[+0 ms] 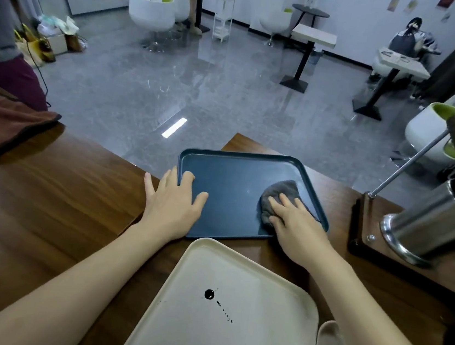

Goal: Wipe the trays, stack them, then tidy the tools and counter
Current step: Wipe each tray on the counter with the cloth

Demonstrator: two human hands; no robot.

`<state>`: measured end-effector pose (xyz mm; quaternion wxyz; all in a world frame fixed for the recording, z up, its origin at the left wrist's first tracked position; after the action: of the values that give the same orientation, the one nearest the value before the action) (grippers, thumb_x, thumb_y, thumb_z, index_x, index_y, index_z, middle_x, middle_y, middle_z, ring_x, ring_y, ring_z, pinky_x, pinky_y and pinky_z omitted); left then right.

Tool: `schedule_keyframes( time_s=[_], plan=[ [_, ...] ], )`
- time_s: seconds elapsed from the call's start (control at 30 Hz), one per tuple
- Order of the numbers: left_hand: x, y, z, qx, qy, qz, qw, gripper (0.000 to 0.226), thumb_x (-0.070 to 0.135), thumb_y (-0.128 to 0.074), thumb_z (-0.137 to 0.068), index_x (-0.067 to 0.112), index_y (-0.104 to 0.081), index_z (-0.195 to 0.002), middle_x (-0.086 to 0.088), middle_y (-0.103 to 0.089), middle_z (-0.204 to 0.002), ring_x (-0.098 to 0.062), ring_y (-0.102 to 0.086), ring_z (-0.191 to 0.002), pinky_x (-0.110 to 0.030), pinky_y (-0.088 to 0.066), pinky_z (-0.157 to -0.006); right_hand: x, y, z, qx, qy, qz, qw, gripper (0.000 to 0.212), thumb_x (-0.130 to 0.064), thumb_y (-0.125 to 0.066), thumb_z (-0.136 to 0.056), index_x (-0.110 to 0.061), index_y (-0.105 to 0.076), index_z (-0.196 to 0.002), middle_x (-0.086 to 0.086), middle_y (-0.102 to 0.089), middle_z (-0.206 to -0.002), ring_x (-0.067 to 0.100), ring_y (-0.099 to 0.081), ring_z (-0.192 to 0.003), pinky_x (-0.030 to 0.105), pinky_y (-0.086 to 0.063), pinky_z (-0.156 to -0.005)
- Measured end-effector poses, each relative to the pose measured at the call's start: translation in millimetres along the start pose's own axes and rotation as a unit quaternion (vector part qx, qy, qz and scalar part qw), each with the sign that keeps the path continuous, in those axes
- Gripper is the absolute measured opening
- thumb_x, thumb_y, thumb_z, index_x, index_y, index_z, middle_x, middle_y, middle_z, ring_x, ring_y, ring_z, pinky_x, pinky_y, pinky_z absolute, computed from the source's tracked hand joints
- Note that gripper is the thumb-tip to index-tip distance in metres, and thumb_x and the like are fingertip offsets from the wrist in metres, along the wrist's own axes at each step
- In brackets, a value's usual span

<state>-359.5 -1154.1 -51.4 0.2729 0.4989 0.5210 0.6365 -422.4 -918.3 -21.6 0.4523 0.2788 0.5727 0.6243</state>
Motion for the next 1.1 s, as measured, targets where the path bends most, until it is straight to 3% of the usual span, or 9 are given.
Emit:
schedule_keyframes(
  time_s=[0.2,0.57,0.7,0.87,1.0,1.1],
  plan=[
    [-2.5,-1.9,-1.8,0.014,-0.008,-0.018,1.000,0.050,0.052,-0.031,-0.105,0.033,-0.033,-0.151,-0.011,-0.033,-0.159,-0.025,-0.026,-0.150,-0.061,0.002,-0.121,-82.1,-17.8,-24.3,-0.019,0.113,0.001,0.993,0.049,-0.034,-0.035,-0.109,-0.031,-0.027,-0.157,0.000,-0.019,-0.167,0.032,-0.013,-0.153,0.044,-0.017,-0.120],
    [-3.6,-0.2,-1.4,0.009,-0.015,-0.009,1.000,0.050,0.043,-0.020,-0.107,0.038,-0.031,-0.155,-0.012,-0.034,-0.160,-0.023,-0.026,-0.151,-0.059,0.004,-0.122,-100.4,-23.2,-16.9,-0.014,0.168,0.011,0.986,0.049,-0.032,-0.036,-0.108,-0.030,-0.029,-0.156,0.000,-0.023,-0.166,0.032,-0.018,-0.151,0.043,-0.023,-0.118],
    [-7.1,-1.6,-2.9,0.008,-0.020,-0.014,1.000,0.056,0.058,-0.023,-0.103,0.038,-0.031,-0.155,-0.008,-0.033,-0.161,-0.023,-0.026,-0.150,-0.060,0.001,-0.123,-69.4,-14.3,-4.0,-0.016,0.107,-0.010,0.994,0.048,-0.032,-0.035,-0.109,-0.031,-0.028,-0.156,-0.004,-0.020,-0.167,0.028,-0.015,-0.153,0.042,-0.024,-0.117],
    [-6.0,-1.4,-1.4,-0.014,-0.025,-0.034,0.999,0.087,0.089,-0.022,-0.084,0.041,-0.024,-0.157,-0.005,-0.028,-0.165,-0.021,-0.014,-0.155,-0.057,0.006,-0.123,9.2,-2.0,2.8,0.006,0.001,-0.007,1.000,0.048,-0.033,-0.033,-0.109,-0.030,-0.027,-0.157,-0.007,-0.018,-0.167,0.026,-0.015,-0.154,0.042,-0.027,-0.117],
    [-5.6,-0.6,-1.8,-0.025,-0.020,-0.046,0.998,0.094,0.093,-0.018,-0.077,0.044,-0.019,-0.158,-0.007,-0.025,-0.165,-0.020,-0.009,-0.156,-0.055,0.007,-0.123,33.3,-0.9,-12.3,0.014,-0.037,-0.003,0.999,0.050,-0.034,-0.033,-0.109,-0.031,-0.024,-0.158,-0.007,-0.015,-0.168,0.024,-0.014,-0.154,0.045,-0.029,-0.117],
    [-6.5,-2.0,-3.0,-0.024,-0.024,-0.042,0.999,0.098,0.095,-0.014,-0.075,0.044,-0.019,-0.158,-0.004,-0.020,-0.167,-0.017,-0.004,-0.157,-0.055,0.008,-0.123,34.6,2.7,-44.9,0.043,-0.035,0.007,0.998,0.049,-0.033,-0.033,-0.107,-0.024,-0.030,-0.155,0.000,-0.023,-0.165,0.028,-0.023,-0.150,0.046,-0.033,-0.113]
  ],
)
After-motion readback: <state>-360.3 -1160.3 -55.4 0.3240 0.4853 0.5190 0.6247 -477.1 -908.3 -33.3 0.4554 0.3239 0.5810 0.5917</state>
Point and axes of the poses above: each hand's wrist, its own z-axis away from the middle knuckle, its own y-axis out of the back of the hand, x = y × z, the point moved 7 cm from there along -z, towards the middle knuckle
